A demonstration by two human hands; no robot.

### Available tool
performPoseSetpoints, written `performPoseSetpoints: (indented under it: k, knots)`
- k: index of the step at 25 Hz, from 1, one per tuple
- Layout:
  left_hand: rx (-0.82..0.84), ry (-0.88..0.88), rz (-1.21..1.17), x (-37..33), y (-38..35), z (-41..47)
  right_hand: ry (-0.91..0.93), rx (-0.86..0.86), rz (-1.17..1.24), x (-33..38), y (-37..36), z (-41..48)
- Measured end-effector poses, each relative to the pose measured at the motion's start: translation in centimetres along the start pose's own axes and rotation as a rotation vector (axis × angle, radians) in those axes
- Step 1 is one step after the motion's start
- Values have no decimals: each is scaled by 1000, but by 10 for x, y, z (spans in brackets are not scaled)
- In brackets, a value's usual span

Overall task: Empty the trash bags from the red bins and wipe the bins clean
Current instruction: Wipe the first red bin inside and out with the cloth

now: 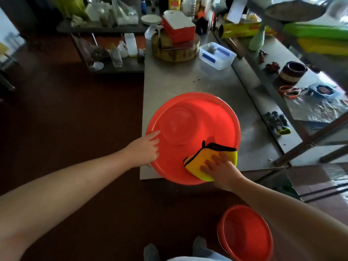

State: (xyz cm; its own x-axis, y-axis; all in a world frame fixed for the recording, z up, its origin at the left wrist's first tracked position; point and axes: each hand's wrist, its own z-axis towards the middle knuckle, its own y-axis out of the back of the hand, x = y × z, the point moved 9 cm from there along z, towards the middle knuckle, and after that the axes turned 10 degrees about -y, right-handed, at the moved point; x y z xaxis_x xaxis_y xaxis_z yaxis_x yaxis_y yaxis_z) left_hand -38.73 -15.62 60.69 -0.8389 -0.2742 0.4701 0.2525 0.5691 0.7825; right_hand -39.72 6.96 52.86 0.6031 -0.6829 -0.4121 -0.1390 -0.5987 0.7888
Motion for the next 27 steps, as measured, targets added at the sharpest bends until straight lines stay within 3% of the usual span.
performPoseSetpoints:
  k: [3, 6, 11, 15, 17, 19, 24, 27]
  knots:
    - [4, 11, -1, -5, 0, -1, 3, -19, -107, -5, -2, -5]
    - [-22, 25, -23, -5, -3, 0, -4, -165, -110, -6, 5, -2]
    - [111, 140, -108, -1, -15, 4, 23, -142, -134, -8, 17, 12]
    - [181, 270, -336, -32, -23, 34, 24, -136, -39, 1, 30, 21]
    - [150, 326, -434, -37, -23, 49, 35, -98, 25, 2, 33, 28]
    - [61, 314, -382, -36, -19, 56, 49, -54, 101, 2, 31, 35]
    - [-44, 257, -250, -56, -27, 70, -45, 253, 379, 23, 21, 78]
    - [-146, 286, -296, -63, -35, 78, -36, 162, 422, 47, 23, 115]
